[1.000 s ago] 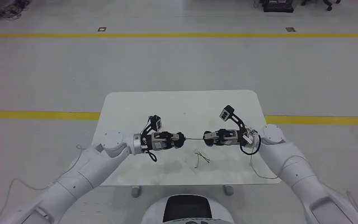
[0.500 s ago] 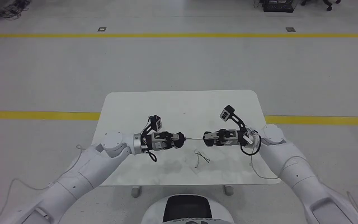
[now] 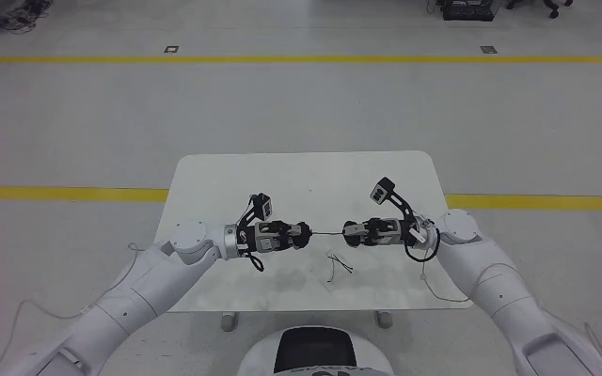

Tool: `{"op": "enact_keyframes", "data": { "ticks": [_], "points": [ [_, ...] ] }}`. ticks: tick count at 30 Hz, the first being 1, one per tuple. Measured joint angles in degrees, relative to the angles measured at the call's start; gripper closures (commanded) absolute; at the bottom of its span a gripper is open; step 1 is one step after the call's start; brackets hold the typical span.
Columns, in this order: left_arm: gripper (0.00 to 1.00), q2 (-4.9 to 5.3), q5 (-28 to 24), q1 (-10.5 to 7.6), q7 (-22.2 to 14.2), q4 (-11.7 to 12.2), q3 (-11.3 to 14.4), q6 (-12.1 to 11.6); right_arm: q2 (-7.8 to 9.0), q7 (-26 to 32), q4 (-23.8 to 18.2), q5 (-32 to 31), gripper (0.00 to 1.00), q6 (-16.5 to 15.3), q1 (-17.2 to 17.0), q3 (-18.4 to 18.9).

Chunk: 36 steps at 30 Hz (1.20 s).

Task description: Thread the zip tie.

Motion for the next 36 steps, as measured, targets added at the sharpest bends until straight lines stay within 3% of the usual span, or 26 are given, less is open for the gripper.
{"op": "enact_keyframes", "data": {
  "ticks": [1,13,16,17,28,36],
  "points": [
    [1.0,0.0,0.0,0.0,0.0,0.0,0.0,0.0,0.01,0.0,0.0,0.0,1.0,0.0,0.0,0.0],
    [1.0,0.0,0.0,0.0,0.0,0.0,0.0,0.0,-0.05,0.0,0.4,-0.4,1.0,0.0,0.1,0.2],
    [0.1,0.0,0.0,0.0,0.0,0.0,0.0,0.0,-0.13,0.0,0.4,-0.4,1.0,0.0,0.1,0.2],
    [0.0,0.0,0.0,0.0,0.0,0.0,0.0,0.0,-0.16,0.0,0.4,-0.3,1.0,0.0,0.1,0.1],
    [0.0,-0.37,1.0,0.73,1.7,-1.1,-0.3,0.9,-0.31,0.0,0.1,1.6,1.0,0.0,0.4,-1.4],
    [0.0,-1.42,1.1,0.36,1.1,-1.2,0.7,1.3,-0.33,0.0,-0.4,3.8,1.0,0.0,1.0,-3.5]
  ]
}}
